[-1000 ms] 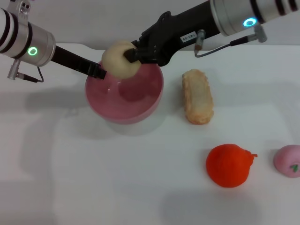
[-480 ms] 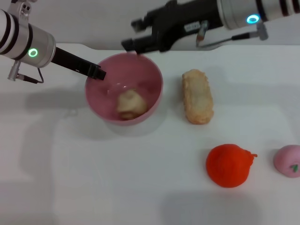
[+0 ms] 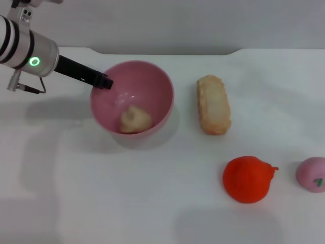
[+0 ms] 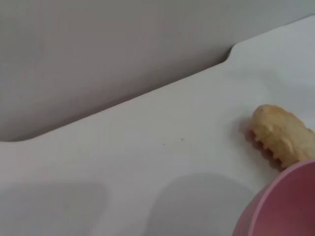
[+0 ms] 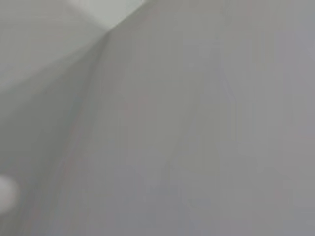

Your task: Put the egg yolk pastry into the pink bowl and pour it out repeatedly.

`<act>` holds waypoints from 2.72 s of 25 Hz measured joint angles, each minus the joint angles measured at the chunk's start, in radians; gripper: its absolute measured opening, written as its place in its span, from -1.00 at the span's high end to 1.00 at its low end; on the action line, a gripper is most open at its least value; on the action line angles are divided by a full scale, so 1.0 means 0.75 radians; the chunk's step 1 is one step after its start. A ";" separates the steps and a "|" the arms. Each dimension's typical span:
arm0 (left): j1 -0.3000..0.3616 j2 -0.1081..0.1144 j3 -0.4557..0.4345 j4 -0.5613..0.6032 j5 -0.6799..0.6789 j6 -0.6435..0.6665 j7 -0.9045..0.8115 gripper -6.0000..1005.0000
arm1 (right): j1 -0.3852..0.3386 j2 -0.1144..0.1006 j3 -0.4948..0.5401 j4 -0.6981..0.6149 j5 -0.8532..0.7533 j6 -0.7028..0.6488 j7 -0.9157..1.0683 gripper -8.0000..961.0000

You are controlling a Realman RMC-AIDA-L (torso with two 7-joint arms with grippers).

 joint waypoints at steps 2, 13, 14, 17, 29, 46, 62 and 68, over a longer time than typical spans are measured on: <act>0.007 -0.012 -0.012 0.000 -0.002 -0.015 -0.010 0.90 | -0.092 0.003 0.032 0.006 0.162 -0.006 -0.190 -0.25; 0.060 -0.080 -0.075 -0.002 -0.008 -0.132 -0.040 0.90 | -0.277 -0.005 0.100 0.469 1.213 -0.283 -0.804 -0.24; 0.060 -0.080 -0.075 -0.002 -0.008 -0.132 -0.040 0.90 | -0.282 -0.006 0.109 0.490 1.222 -0.291 -0.812 -0.24; 0.060 -0.081 -0.075 -0.002 -0.008 -0.132 -0.044 0.90 | -0.296 -0.007 0.130 0.528 1.221 -0.302 -0.808 -0.24; 0.069 -0.067 -0.096 0.000 -0.010 -0.104 -0.054 0.90 | -0.290 -0.007 0.151 0.558 1.196 -0.342 -0.799 -0.24; 0.097 0.005 -0.101 -0.001 0.005 0.027 -0.054 0.90 | -0.252 -0.002 0.116 0.590 1.183 -0.345 -0.799 -0.24; 0.093 -0.005 -0.091 0.000 0.005 0.007 -0.051 0.90 | -0.229 -0.006 0.098 0.619 1.181 -0.342 -0.801 -0.24; 0.091 -0.012 -0.091 0.000 0.004 0.005 -0.042 0.90 | -0.225 -0.007 0.099 0.619 1.181 -0.344 -0.801 -0.24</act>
